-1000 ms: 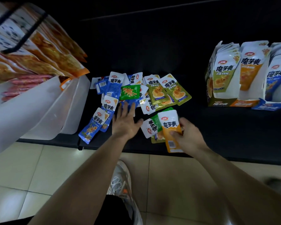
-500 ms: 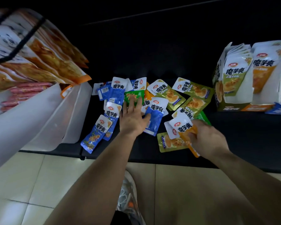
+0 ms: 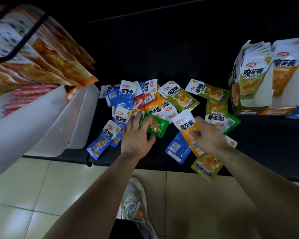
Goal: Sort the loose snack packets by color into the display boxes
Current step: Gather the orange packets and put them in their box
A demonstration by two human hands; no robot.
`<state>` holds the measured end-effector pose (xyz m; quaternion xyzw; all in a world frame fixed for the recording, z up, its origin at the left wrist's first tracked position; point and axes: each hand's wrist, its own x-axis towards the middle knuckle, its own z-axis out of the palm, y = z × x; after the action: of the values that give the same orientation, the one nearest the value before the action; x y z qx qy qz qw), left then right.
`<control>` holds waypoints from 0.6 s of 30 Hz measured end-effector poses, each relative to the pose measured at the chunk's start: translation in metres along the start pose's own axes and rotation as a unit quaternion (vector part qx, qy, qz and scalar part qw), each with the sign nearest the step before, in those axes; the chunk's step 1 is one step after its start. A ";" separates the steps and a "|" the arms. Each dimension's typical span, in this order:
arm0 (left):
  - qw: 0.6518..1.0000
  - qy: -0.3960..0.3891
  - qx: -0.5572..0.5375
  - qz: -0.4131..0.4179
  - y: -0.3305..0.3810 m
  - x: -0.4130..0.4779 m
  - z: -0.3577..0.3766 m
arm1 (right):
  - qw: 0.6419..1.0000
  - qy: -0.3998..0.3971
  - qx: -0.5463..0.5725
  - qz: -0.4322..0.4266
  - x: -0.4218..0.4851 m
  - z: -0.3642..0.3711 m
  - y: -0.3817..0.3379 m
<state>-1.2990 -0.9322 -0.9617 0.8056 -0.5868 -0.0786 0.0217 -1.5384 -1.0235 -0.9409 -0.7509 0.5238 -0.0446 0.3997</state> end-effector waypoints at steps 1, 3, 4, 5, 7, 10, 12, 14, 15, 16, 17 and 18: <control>0.999 -0.040 0.002 -0.016 -0.001 0.005 0.001 | 1.000 0.018 -0.002 0.002 -0.002 -0.006 0.003; 0.994 -0.110 0.000 -0.026 0.005 0.011 0.007 | 0.999 0.039 0.006 0.022 -0.004 -0.017 0.007; 0.992 -0.126 0.009 -0.010 0.012 0.010 0.010 | 0.999 0.045 0.011 0.025 -0.005 -0.020 0.007; 0.991 -0.131 0.016 0.011 0.020 0.009 0.013 | 0.998 0.056 0.015 0.020 -0.006 -0.023 0.007; 0.990 -0.133 0.011 0.045 0.040 0.005 0.017 | 0.995 0.096 0.030 0.006 -0.009 -0.026 0.003; 0.984 -0.148 -0.018 0.095 0.067 0.001 0.020 | 0.984 0.127 0.126 0.021 -0.014 -0.029 0.001; 0.981 -0.134 -0.074 0.122 0.072 -0.005 0.016 | 0.977 0.079 0.193 0.043 -0.020 -0.027 0.000; 0.986 -0.058 -0.123 0.101 0.063 -0.009 0.011 | 0.980 0.011 0.195 0.044 -0.025 -0.020 0.004; 0.992 -0.021 -0.103 0.076 0.054 -0.008 0.009 | 0.984 -0.023 0.172 0.045 -0.027 -0.016 0.007; 0.997 -0.012 -0.067 0.042 0.044 -0.006 0.008 | 0.989 -0.046 0.135 0.045 -0.028 -0.012 0.009; 0.999 -0.033 -0.039 0.001 0.034 -0.003 0.006 | 0.993 -0.054 0.098 0.042 -0.029 -0.008 0.012; 0.997 -0.067 -0.024 -0.034 0.027 -0.002 0.006 | 0.996 -0.047 0.066 0.041 -0.029 -0.005 0.014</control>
<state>-1.3256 -0.9383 -0.9642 0.8173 -0.5571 -0.1470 -0.0005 -1.5645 -1.0043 -0.9363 -0.7020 0.5306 -0.0271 0.4742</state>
